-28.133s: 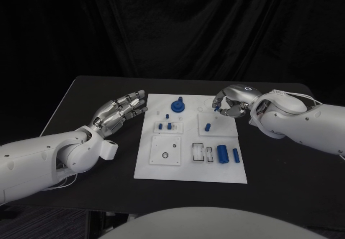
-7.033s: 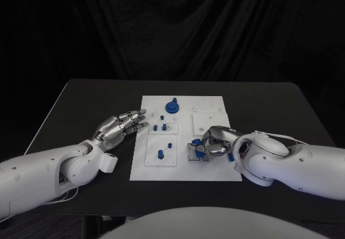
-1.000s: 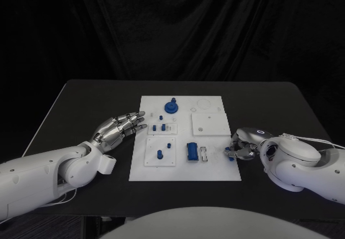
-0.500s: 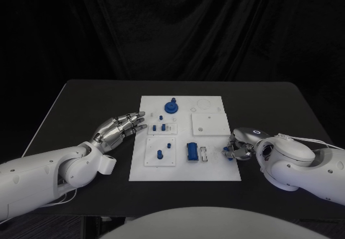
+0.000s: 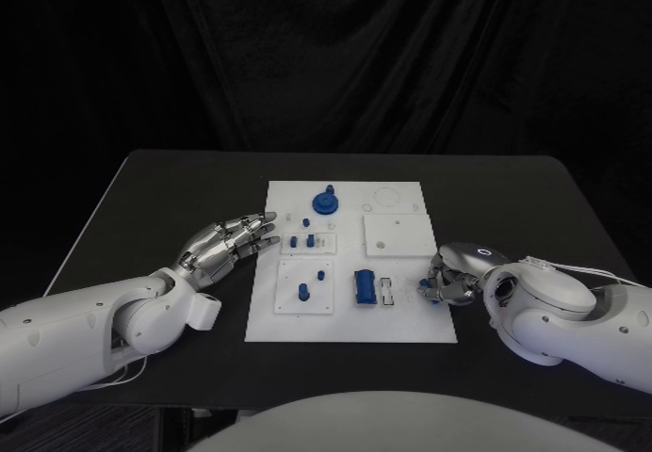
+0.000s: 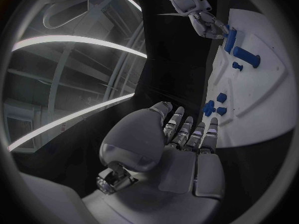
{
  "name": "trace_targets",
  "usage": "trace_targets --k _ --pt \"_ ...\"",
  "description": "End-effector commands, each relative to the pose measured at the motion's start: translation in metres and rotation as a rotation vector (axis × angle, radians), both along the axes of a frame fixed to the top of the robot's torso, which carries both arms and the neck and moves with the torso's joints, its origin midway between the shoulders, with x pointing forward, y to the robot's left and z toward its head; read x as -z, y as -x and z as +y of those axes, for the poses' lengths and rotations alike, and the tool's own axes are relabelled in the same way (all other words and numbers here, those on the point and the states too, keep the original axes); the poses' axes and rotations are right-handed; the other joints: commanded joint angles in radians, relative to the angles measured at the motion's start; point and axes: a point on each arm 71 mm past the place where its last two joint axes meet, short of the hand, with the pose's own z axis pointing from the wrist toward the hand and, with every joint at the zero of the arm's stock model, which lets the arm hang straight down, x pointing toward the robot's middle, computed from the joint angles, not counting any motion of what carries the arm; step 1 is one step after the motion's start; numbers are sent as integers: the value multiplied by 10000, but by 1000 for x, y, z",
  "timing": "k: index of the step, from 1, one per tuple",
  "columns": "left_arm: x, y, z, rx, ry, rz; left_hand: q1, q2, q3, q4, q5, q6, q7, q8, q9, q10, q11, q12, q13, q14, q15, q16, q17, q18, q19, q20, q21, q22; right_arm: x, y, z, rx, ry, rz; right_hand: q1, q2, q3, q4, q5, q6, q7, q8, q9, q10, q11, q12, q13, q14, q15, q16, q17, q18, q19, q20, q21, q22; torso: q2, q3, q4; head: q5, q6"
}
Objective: Assemble the parts on the task board
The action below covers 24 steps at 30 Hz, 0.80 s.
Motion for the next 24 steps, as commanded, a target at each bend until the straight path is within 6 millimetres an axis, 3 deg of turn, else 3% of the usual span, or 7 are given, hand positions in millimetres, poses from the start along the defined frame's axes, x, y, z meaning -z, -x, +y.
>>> trace_targets --k 1,10,12,17,24 --pt "-1 2 -1 95 175 -34 -88 -44 64 -20 54 39 157 53 4 4 78 40 14 31 3 60 16 -187 73 15 26 -7 7 7 1 110 -816 297 -274 -84 1118 -1005 186 1 -76 63 -1402 1040 -63 55 2635 988 -82 5 2299 79 680 -11 70 2107 12 7 2 6 1" --pt "0 3 0 84 168 -3 -90 -44 80 -20 56 30 159 51 2 -1 79 32 13 24 3 55 14 -188 76 15 27 -5 3 10 9 936 -3110 832 -703 -97 1401 -973 426 0 -87 71 -1420 1040 -76 55 2635 1008 -97 32 2392 60 710 -31 166 2133 33 24 8 -3 1" --pt "0 3 0 83 164 2 -90 -44 80 -20 56 30 159 51 2 -1 79 32 13 24 3 55 14 -188 76 15 27 -5 2 11 12 1054 -3459 958 -933 -81 1510 -919 649 5 -99 83 -1418 1040 -86 55 2635 1013 -102 40 2420 58 715 -37 180 2136 36 29 4 -2 1" --pt "1 3 -2 112 172 20 -90 -44 80 -20 56 30 159 51 2 -1 79 32 13 24 3 55 14 -188 76 15 27 -5 3 10 19 1175 -3974 1229 -1163 -73 1581 -865 715 -25 -85 76 -1423 1040 -79 55 2635 1020 -103 50 2459 57 718 -43 188 2137 28 1 34 -67 1" --pt "1 3 -2 122 169 28 -94 -49 99 -20 56 31 160 50 2 -3 77 30 12 23 1 56 14 -189 77 14 27 -7 4 9 26 1198 -4344 1396 -1492 -30 1577 -735 803 -68 -54 34 -1466 1040 -53 55 2635 1018 -84 48 2448 57 717 -33 183 2134 35 1 27 -55 1"
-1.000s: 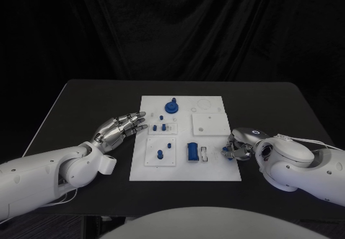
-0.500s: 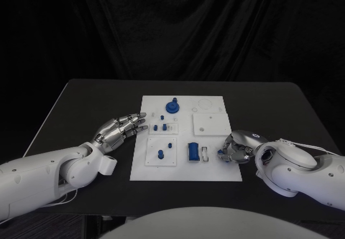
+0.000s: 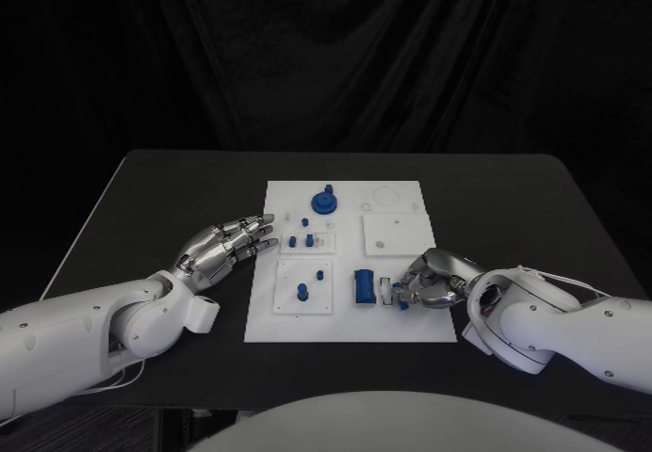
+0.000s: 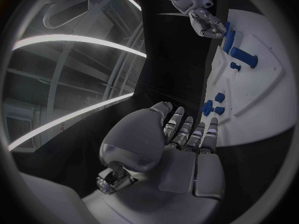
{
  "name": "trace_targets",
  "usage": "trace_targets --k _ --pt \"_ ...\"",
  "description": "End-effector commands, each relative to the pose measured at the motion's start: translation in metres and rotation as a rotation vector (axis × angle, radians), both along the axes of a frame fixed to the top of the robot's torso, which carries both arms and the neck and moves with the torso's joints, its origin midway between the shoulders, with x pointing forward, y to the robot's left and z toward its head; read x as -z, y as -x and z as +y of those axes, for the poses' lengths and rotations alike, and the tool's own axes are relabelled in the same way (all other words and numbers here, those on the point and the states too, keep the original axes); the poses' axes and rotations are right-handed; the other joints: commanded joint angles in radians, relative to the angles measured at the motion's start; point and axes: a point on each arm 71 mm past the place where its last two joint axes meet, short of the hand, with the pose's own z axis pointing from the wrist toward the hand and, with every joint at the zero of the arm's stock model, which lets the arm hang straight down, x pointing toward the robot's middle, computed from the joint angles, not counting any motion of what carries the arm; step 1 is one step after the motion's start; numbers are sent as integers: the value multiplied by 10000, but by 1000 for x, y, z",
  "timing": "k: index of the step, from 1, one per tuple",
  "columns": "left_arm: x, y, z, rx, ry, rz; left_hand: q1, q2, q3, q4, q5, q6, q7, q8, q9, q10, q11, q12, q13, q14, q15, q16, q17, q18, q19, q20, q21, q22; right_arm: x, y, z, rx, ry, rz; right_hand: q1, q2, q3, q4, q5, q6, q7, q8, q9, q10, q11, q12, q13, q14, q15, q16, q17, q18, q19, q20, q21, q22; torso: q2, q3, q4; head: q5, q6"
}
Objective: Assemble the parts on the task board
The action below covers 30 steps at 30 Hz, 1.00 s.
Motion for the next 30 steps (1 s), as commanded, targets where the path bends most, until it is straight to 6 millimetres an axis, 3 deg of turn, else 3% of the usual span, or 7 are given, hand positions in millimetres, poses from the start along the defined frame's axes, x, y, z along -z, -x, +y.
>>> trace_targets --k 1,16,18,20,22,30 --pt "0 1 -2 100 157 -29 -53 -8 72 7 56 31 160 51 2 -1 79 30 13 23 1 56 15 -190 77 14 26 -9 0 -1 1 322 -640 59 -150 -17 91 -38 71 -64 -13 -24 -20 1042 -50 54 2635 978 -44 48 2447 59 715 -33 20 2134 0 -7 -8 26 1" --pt "0 0 -3 120 157 -17 -53 -8 72 7 56 31 160 51 2 -1 79 30 13 23 1 56 15 -190 77 14 26 -9 1 -5 3 401 -616 -201 -394 35 49 44 -238 -62 -16 -23 -40 1042 -46 54 2635 968 -36 35 2393 71 703 -22 -28 2118 -19 -10 -3 19 1" --pt "0 0 -2 117 153 -15 -53 -8 72 7 56 31 160 51 2 -1 79 30 13 23 1 56 15 -190 77 14 26 -9 1 -6 3 405 -550 -229 -547 67 -34 104 -942 -60 -23 -13 -43 1042 -50 54 2635 964 -36 31 2377 76 695 -18 -53 2109 -22 -11 -7 17 1" --pt "0 0 -3 119 153 -15 -59 -16 93 7 55 3 159 44 -4 -3 76 30 12 20 -2 56 14 -190 79 13 27 -10 1 -6 4 412 -481 -244 -599 87 -63 129 -1143 -67 -18 -16 -51 1042 -47 54 2635 962 -35 28 2365 78 693 -18 -59 2107 -27 -12 -10 16 1" --pt "0 0 -3 129 159 -12 -59 -16 93 7 55 3 159 44 -4 -3 76 30 12 20 -2 56 14 -190 79 13 27 -10 2 -7 4 414 -384 -256 -706 124 -147 192 -1710 -64 -14 -14 -64 1042 -43 54 2635 960 -31 25 2352 83 687 -12 -81 2100 -30 -13 -13 29 1" --pt "0 0 -3 137 161 -9 -59 -16 93 7 55 3 159 44 -4 -3 76 30 12 20 -2 56 14 -190 79 13 27 -10 4 -9 3 408 -71 -224 -1018 188 -365 432 -2298 -39 10 -10 -94 1042 -21 54 2635 949 -14 10 2295 93 675 0 -129 2085 -28 -8 -16 32 1"
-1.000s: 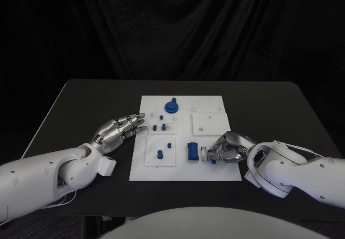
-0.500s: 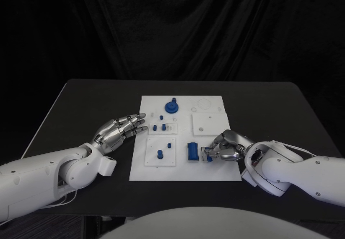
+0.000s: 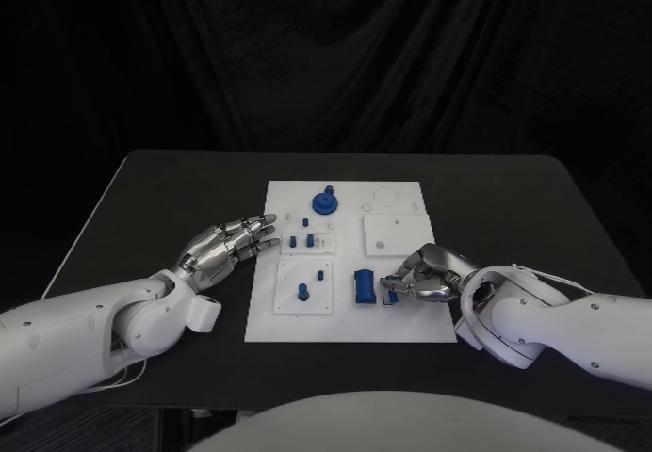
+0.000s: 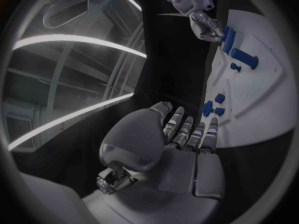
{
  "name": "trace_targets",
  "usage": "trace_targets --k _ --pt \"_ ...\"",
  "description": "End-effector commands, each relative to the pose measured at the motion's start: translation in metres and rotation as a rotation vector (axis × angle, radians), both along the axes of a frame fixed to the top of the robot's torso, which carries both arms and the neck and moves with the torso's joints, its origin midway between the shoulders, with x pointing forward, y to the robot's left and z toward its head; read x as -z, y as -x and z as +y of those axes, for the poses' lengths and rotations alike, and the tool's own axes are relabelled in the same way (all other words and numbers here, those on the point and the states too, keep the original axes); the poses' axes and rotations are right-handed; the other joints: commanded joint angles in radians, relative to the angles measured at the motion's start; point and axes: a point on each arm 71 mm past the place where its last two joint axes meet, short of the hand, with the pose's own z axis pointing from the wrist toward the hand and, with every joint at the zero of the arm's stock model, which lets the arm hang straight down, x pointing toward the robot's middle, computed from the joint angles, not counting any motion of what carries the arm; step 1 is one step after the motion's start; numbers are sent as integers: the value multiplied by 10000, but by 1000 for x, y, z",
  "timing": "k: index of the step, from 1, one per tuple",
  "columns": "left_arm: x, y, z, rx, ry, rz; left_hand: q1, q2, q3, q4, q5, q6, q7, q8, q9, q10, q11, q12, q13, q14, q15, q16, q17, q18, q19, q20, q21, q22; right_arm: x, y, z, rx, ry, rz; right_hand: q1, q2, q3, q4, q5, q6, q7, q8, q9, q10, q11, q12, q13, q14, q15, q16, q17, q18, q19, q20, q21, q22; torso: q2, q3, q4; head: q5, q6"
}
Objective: Assemble the parts on the task board
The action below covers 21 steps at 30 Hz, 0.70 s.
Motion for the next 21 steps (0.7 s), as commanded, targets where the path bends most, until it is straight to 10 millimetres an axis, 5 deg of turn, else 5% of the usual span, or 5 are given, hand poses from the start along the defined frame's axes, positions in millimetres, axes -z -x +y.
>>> trace_targets --k 1,8,21 --pt "0 1 -2 107 168 -31 -59 -16 66 -21 55 3 159 44 -4 -1 78 30 13 20 -2 56 14 -190 79 13 27 -11 1 -1 -2 133 385 -48 -198 -8 -91 110 -136 -58 35 -30 -20 1041 -12 55 2628 948 -9 10 2293 98 671 4 -57 2081 -1 3 -7 4 1" --pt "0 1 -2 114 172 -28 -59 -16 66 -21 55 3 159 44 -4 -1 78 30 13 20 -2 56 14 -190 79 13 27 -11 2 -1 -2 71 621 -29 -716 -20 -686 546 -1177 -83 87 -38 -50 1041 35 55 2628 931 33 -13 2204 114 651 42 -140 2056 5 2 4 -9 1" --pt "0 1 -2 120 173 -18 -69 -23 104 -17 56 4 163 43 -5 -10 73 20 11 13 -3 55 13 -192 78 13 25 -17 1 -1 -3 51 519 -193 -807 123 -979 739 -1373 -42 57 22 -28 1041 15 55 2628 924 19 -23 2166 125 643 39 -180 2045 -2 2 -11 11 1"
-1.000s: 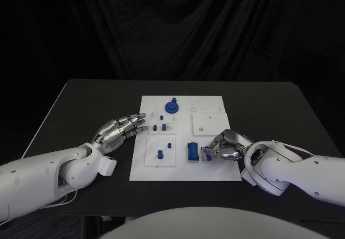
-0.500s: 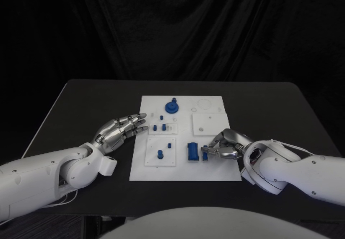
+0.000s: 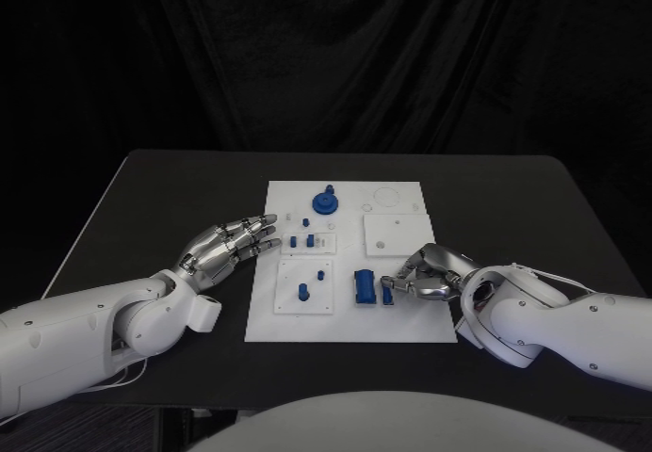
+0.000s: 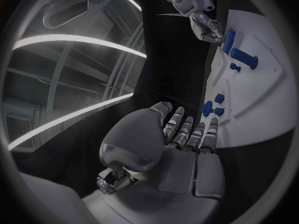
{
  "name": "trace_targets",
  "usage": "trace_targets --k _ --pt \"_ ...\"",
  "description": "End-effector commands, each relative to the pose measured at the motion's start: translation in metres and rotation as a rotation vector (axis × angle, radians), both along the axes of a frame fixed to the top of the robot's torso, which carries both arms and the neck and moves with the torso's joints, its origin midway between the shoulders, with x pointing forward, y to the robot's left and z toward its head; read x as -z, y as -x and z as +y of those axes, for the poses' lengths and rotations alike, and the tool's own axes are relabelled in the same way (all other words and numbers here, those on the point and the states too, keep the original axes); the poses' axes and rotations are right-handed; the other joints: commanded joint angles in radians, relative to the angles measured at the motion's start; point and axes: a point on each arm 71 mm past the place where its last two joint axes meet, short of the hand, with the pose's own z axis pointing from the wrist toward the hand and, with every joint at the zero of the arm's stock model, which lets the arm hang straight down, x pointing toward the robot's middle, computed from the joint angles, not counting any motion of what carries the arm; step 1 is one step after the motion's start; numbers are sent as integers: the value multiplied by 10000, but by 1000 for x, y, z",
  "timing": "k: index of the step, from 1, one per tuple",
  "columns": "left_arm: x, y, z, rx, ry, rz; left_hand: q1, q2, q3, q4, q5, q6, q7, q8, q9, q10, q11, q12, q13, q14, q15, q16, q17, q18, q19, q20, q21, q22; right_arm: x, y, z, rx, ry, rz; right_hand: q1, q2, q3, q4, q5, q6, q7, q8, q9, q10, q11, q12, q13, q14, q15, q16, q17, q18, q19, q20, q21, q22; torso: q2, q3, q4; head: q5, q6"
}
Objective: Assemble the parts on the task board
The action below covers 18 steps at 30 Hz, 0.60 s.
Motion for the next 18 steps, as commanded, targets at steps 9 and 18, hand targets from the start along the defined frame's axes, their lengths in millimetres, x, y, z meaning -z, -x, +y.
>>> trace_targets --k 9,18 --pt "0 1 -1 94 187 -44 -69 -23 104 -17 56 4 163 43 -5 -10 74 20 11 12 -3 55 13 -192 78 13 26 -18 -7 3 -2 -15 -561 -578 550 301 29 -294 832 -18 -56 193 184 1041 -52 54 2630 939 -38 -5 2237 112 658 -5 8 2066 2 5 -6 13 1" --pt "-1 2 1 50 166 -41 -72 -23 119 -15 57 7 162 44 -4 -9 73 25 12 13 -3 58 14 -192 83 13 27 -13 -23 10 -2 -960 -1151 -2189 1427 122 57 -1018 1236 -928 234 -198 32 1041 187 54 2630 973 136 43 2416 60 703 86 212 2126 3 2 2 33 1"
